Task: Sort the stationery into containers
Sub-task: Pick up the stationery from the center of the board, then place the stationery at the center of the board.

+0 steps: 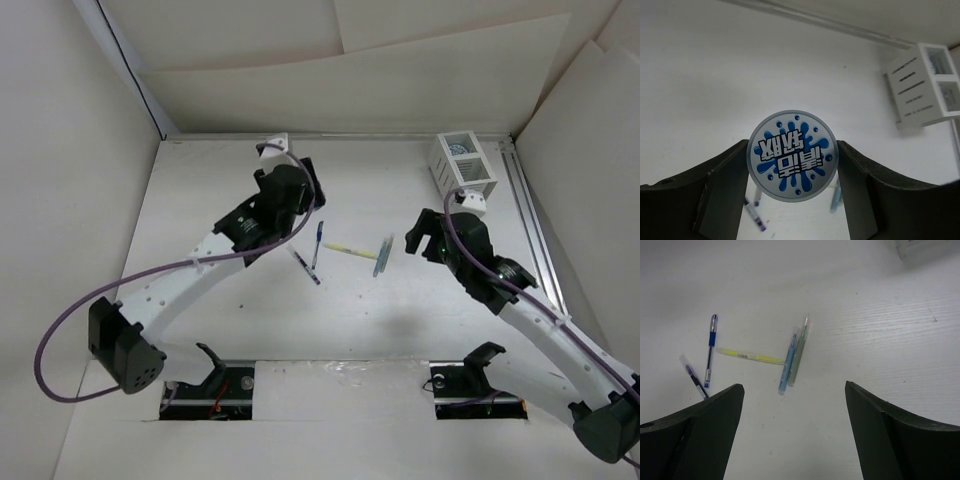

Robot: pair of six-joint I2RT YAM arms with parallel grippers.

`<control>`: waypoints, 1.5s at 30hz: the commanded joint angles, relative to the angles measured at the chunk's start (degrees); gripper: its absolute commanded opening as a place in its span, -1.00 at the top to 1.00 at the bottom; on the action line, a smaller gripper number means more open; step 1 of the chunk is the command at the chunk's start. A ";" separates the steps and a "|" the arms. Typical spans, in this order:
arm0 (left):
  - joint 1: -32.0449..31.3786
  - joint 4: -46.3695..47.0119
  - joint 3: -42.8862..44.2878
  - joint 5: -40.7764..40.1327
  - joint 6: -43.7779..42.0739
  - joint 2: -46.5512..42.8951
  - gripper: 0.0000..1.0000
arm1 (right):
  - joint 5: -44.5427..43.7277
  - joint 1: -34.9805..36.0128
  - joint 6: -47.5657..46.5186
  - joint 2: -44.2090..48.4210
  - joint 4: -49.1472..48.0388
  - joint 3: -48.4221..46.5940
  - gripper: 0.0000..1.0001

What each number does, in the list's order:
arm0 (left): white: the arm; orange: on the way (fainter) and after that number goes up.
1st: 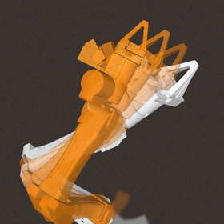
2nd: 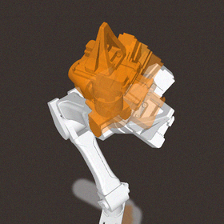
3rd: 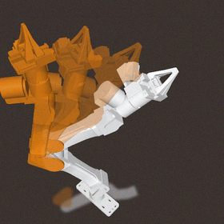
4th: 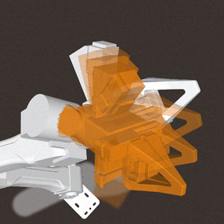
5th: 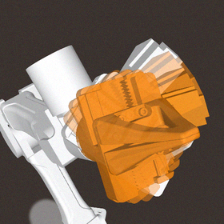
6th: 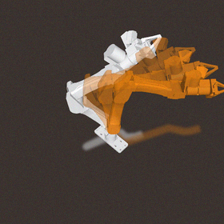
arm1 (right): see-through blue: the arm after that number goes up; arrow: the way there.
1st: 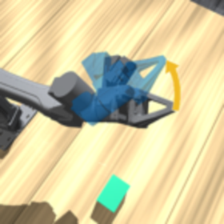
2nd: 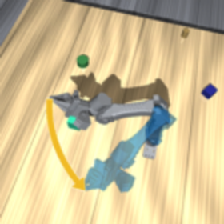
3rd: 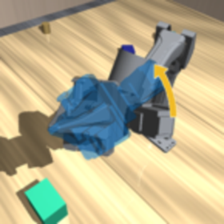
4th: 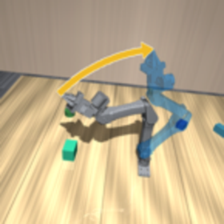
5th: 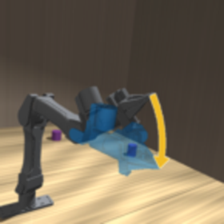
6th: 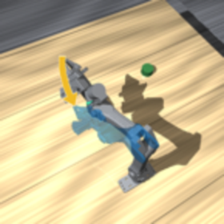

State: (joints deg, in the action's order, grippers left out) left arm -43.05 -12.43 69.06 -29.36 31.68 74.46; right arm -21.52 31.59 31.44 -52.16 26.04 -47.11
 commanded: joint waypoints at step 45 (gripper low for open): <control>0.59 7.77 37.83 14.41 -9.45 50.71 0.42 | 8.94 -9.80 -0.49 -18.23 -16.36 -3.60 -0.70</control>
State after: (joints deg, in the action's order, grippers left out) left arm -43.83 -7.97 108.40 -18.04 20.01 131.72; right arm -14.90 22.44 33.28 -69.65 15.81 -49.82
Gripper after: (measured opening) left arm 0.596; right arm 0.847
